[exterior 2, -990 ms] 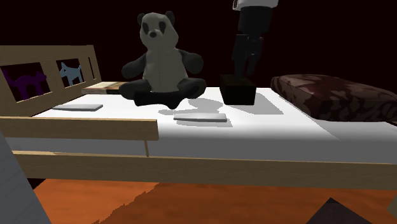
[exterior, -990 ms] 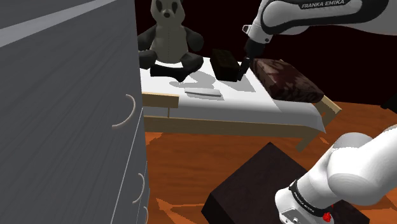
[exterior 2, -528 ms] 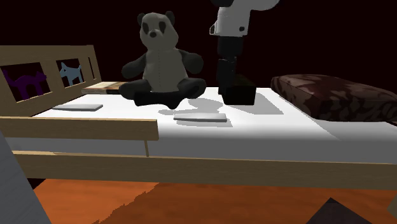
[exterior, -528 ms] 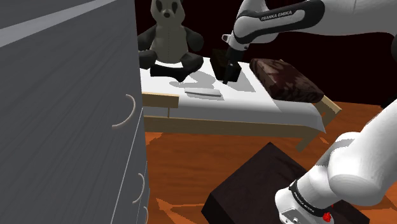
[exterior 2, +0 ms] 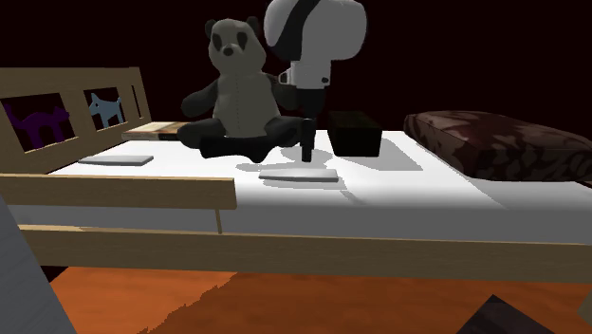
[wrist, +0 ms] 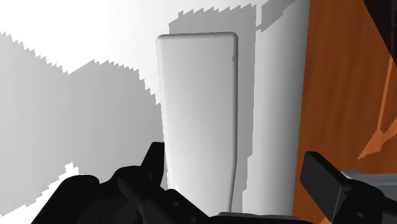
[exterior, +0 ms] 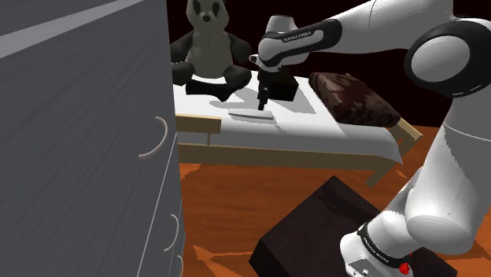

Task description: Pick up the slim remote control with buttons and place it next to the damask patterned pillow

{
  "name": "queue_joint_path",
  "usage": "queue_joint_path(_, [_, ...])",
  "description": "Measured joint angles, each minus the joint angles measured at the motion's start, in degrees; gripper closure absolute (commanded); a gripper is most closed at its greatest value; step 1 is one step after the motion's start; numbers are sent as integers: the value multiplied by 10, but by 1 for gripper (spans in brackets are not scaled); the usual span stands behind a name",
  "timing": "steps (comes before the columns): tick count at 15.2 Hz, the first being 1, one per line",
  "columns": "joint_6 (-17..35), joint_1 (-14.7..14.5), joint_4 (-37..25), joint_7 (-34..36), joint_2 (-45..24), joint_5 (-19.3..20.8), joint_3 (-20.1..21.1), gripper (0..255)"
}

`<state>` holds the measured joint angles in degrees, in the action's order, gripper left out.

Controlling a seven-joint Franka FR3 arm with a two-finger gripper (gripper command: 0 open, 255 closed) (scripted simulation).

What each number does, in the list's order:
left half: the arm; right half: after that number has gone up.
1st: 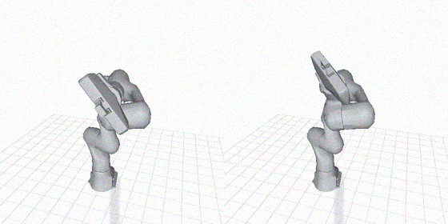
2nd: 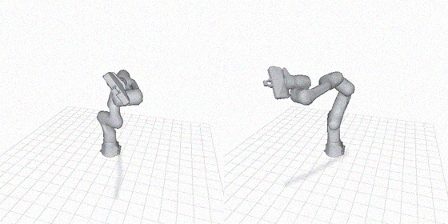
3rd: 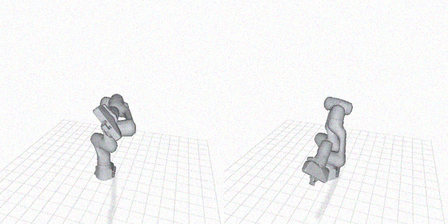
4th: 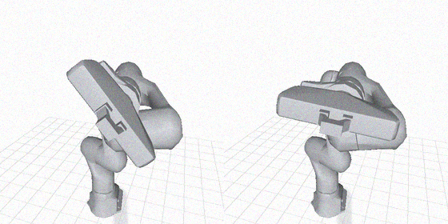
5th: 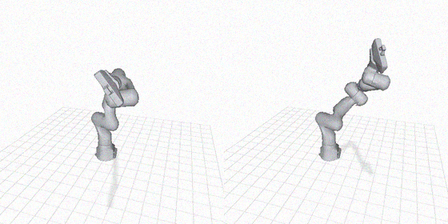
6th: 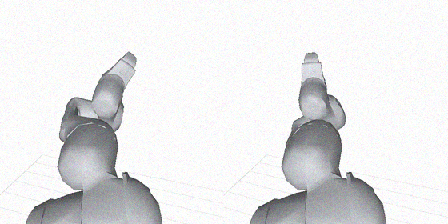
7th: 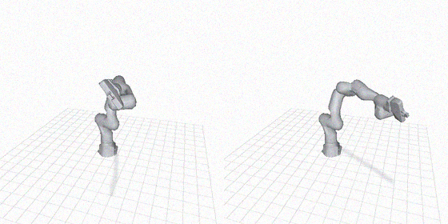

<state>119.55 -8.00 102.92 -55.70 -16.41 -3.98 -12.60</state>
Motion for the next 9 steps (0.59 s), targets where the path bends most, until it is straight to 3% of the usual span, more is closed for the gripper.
queue_joint_path(3, [-3,4,-64,-38,-65,-5,12,0])
queue_joint_path(9, [27,5,-61,-48,-94,-9,17,0])
